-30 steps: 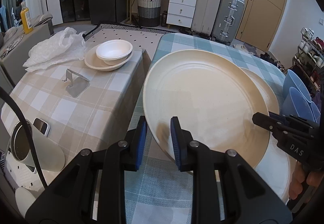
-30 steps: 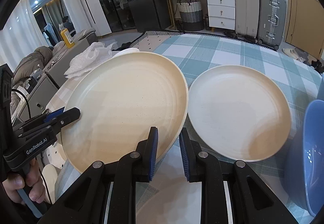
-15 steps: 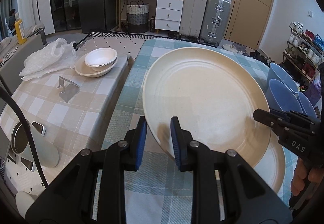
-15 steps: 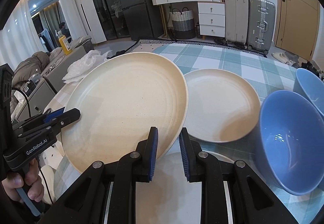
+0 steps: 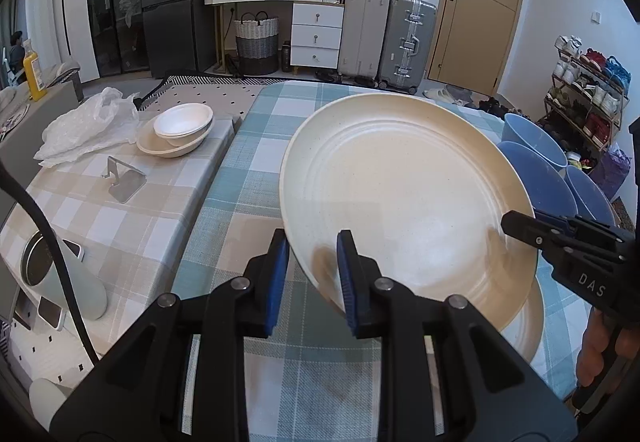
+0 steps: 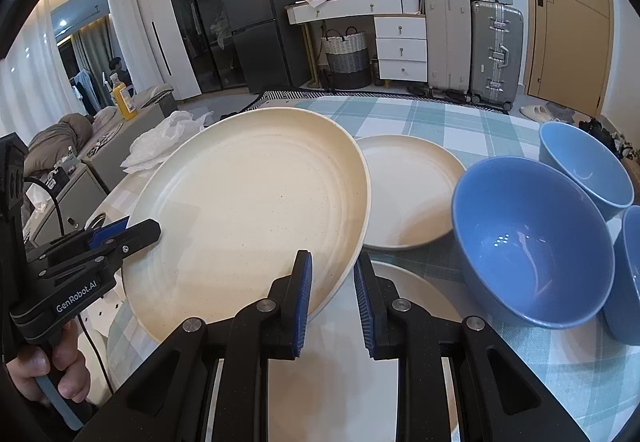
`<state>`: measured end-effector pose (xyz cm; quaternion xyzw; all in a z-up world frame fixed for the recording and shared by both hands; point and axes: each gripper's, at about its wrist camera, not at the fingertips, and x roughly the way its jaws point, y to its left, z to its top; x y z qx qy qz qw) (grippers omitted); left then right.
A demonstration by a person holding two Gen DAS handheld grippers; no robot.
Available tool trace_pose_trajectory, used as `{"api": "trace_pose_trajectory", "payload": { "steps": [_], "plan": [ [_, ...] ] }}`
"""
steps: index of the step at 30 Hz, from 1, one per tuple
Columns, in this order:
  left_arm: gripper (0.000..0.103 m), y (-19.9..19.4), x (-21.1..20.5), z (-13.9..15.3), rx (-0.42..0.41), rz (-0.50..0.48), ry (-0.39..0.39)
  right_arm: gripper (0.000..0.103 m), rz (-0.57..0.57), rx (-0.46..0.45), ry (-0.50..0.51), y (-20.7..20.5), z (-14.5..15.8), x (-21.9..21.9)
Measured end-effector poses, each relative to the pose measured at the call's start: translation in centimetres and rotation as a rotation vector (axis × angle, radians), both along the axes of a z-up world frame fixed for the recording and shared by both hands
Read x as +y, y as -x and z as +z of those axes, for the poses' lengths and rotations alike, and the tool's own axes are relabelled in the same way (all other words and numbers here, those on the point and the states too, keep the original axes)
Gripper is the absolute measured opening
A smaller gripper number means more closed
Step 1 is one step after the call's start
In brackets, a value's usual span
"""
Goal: Organize plates and bowls
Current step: 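Lift the cream plate with both grippers and carry it over another cream plate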
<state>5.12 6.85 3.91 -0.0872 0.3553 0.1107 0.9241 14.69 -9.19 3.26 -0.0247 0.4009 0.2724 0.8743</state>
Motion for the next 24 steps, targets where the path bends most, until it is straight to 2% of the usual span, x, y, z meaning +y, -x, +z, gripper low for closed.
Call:
{"api": "trace_pose_trajectory", "payload": {
  "steps": [24],
  "plan": [
    [0.021, 2.4, -9.3, -0.6, 0.027, -0.133, -0.018, 0.022, -0.111, 0.024, -0.006, 4.0, -1.9, -7.2]
  ]
}}
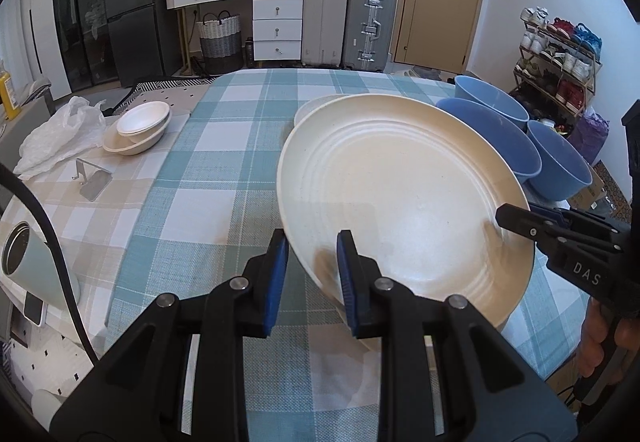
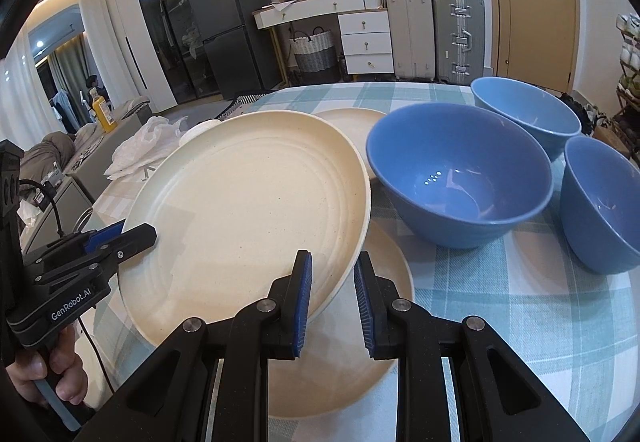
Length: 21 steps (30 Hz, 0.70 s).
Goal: Organize plates and bowls
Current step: 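Lift the cream plate with both grippers and carry it over another cream plate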
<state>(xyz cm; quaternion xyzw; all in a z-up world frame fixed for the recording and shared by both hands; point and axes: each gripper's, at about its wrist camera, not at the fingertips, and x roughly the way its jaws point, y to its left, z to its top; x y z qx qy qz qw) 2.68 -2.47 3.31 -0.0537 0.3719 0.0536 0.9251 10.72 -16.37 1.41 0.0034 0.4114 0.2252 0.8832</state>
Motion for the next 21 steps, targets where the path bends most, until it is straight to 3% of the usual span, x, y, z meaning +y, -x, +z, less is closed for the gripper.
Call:
{"api": "trace_pose_trajectory", "payload": {
  "steps": [16, 21],
  "plan": [
    [0.021, 0.0, 0.0, -3.7, 0.070, -0.032, -0.004, 0.022, -0.017, 0.029, 0.037, 1.4, -1.9, -1.1],
    [0.021, -0.5, -0.5, -4.8, 0.085, -0.035, -0.045, 0.022, -0.024, 0.040, 0.066, 1.6, -3.0, -1.2]
  ]
}}
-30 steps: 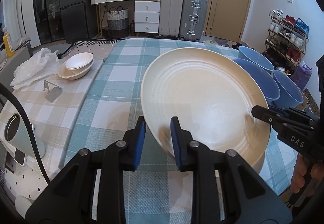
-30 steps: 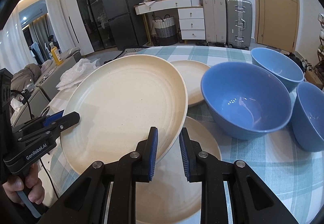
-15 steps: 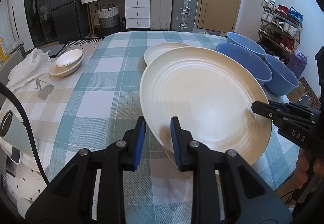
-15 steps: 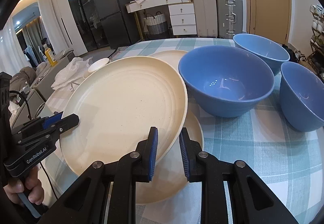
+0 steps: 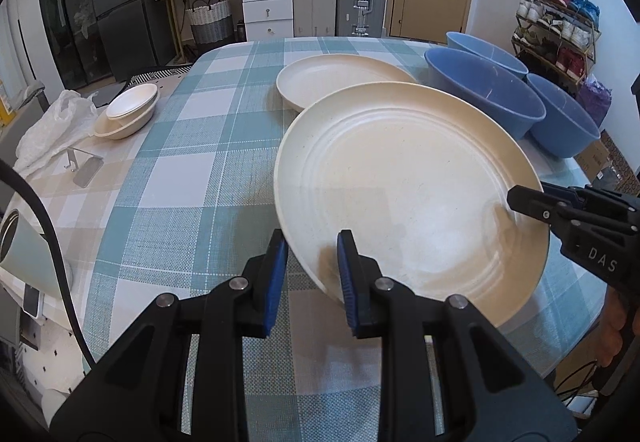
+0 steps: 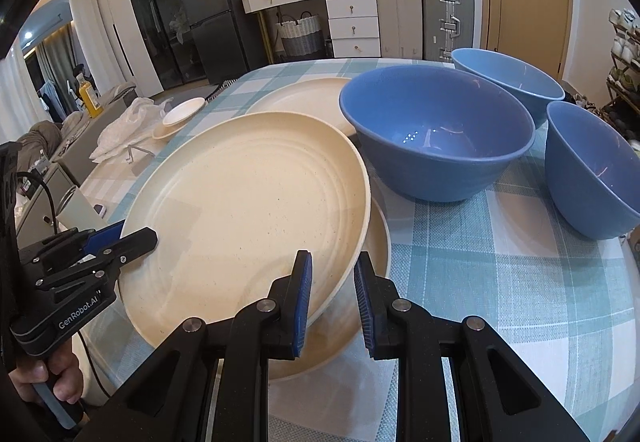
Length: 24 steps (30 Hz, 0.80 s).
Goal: Organize plates and bowls
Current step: 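Lift the cream plate with both grippers and carry it over another cream plate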
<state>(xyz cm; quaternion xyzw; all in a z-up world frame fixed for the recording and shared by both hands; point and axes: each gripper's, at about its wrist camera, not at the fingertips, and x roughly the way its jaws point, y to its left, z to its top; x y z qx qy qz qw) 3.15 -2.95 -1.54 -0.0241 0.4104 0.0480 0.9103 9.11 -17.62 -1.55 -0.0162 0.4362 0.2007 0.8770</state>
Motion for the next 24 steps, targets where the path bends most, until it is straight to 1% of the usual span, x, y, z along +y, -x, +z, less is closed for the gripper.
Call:
{"api": "trace_pose_trajectory", "payload": {
  "steps": [7, 11, 14, 20, 24],
  "plan": [
    [0.022, -0.8, -0.4, -1.3, 0.028, -0.017, -0.006, 0.022, -0.014, 0.009, 0.029, -0.1, -0.6, -0.1],
    [0.025, -1.2, -0.6, -1.9, 0.041, -0.027, -0.012, 0.023, -0.020, 0.009, 0.044, 0.0, -1.0, -0.1],
    [0.025, -1.2, -0.8, -2.2, 0.050, -0.030, -0.018, 0.023, -0.027, 0.009, 0.061, 0.0, -1.3, 0.0],
    [0.026, -1.3, -0.9, -2.6, 0.061, -0.041, -0.021, 0.023, -0.027, 0.007, 0.063, 0.1, -1.4, 0.0],
    [0.026, -1.4, -1.1, -3.0, 0.075, -0.052, -0.029, 0.023, -0.026, -0.005, 0.088, 0.2, -1.5, 0.3]
  ]
}}
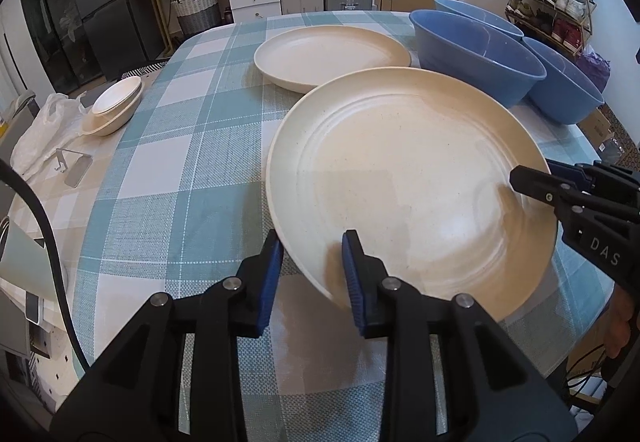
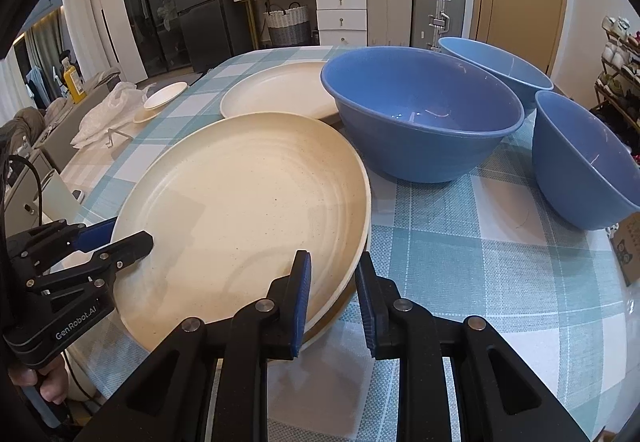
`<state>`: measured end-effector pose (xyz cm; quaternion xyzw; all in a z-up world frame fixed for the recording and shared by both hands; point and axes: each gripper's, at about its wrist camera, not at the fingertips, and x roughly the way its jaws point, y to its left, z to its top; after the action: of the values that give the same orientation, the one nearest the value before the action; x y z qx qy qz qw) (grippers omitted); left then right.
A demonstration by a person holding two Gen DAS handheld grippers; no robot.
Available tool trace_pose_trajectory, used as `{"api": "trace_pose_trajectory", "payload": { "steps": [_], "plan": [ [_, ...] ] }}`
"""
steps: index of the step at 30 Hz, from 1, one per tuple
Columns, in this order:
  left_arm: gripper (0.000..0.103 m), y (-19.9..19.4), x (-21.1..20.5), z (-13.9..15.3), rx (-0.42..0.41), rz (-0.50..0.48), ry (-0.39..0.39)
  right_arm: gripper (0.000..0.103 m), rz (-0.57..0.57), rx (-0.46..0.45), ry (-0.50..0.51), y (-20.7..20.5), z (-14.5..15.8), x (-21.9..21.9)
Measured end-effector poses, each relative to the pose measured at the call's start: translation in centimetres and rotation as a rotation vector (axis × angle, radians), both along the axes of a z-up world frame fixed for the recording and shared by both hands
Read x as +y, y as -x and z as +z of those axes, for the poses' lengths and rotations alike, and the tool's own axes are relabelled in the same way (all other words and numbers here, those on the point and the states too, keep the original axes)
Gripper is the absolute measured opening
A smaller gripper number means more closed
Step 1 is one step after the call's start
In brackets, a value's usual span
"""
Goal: Organize plates and bowls
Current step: 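Lift the cream plate with both grippers and carry it over another cream plate, then lower the plate onto the other plate and open both grippers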
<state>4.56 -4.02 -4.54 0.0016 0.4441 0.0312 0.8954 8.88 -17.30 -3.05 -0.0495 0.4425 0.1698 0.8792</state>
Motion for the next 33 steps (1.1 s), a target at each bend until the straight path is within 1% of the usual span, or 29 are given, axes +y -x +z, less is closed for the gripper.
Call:
{"api": "trace_pose_trajectory", "payload": {
  "steps": [11, 13, 17, 19, 21, 22, 23, 24, 25, 26, 27, 28, 29, 30, 31, 33],
  "plan": [
    [0.028, 0.3, 0.0, -0.4, 0.010, -0.016, 0.011, 0.024, 0.007, -0.006, 0.058, 0.4, -0.2, 0.3],
    [0.030, 0.5, 0.1, -0.4, 0.007, -0.016, 0.016, 0.027, 0.007, 0.001, 0.063, 0.4, -0.4, 0.3],
    [0.032, 0.5, 0.2, -0.5, 0.004, -0.025, 0.023, 0.029, 0.008, 0.013, 0.067, 0.3, -1.0, 0.4],
    [0.034, 0.5, 0.3, -0.6, 0.007, -0.026, 0.042, 0.036, 0.018, 0.016, 0.059, 0.2, -1.0, 0.5],
    [0.035, 0.4, 0.7, -0.7, 0.012, -0.023, 0.069, 0.040, 0.028, 0.021, 0.049, 0.1, -1.0, 0.7],
    [0.038, 0.4, 0.7, -0.7, 0.013, -0.020, 0.075, 0.042, 0.029, 0.022, 0.048, 0.1, -1.1, 0.7],
    [0.042, 0.3, 1.0, -0.6, 0.012, -0.017, 0.083, 0.043, 0.032, 0.022, 0.043, 0.1, -1.0, 0.8],
    [0.045, 0.4, 1.1, -0.5, 0.008, -0.014, 0.093, 0.048, 0.035, 0.020, 0.036, 0.1, -0.8, 0.7],
    [0.051, 0.4, 1.3, -0.3, 0.001, -0.014, 0.105, 0.052, 0.041, 0.016, 0.026, 0.2, -0.6, 0.7],
    [0.057, 0.4, 1.6, 0.0, -0.007, -0.012, 0.117, 0.054, 0.045, 0.010, 0.022, 0.2, -0.4, 0.7],
    [0.061, 0.5, 1.7, 0.2, -0.013, -0.008, 0.123, 0.058, 0.047, 0.002, 0.020, 0.4, -0.1, 0.7],
    [0.068, 0.5, 1.9, 0.5, -0.019, -0.003, 0.126, 0.066, 0.051, -0.006, 0.013, 0.5, 0.3, 0.7],
    [0.074, 0.5, 2.2, 0.8, -0.029, 0.003, 0.127, 0.071, 0.058, -0.014, 0.003, 0.6, 0.7, 0.7],
    [0.074, 0.5, 2.3, 1.1, -0.040, 0.006, 0.129, 0.079, 0.067, -0.027, -0.007, 0.6, 1.2, 0.8],
    [0.074, 0.5, 2.4, 1.5, -0.046, 0.010, 0.132, 0.085, 0.071, -0.037, -0.010, 0.7, 1.6, 0.8],
    [0.076, 0.3, 2.7, 2.1, -0.058, 0.020, 0.139, 0.089, 0.084, -0.064, -0.013, 0.7, 2.6, 0.9]
  ]
}}
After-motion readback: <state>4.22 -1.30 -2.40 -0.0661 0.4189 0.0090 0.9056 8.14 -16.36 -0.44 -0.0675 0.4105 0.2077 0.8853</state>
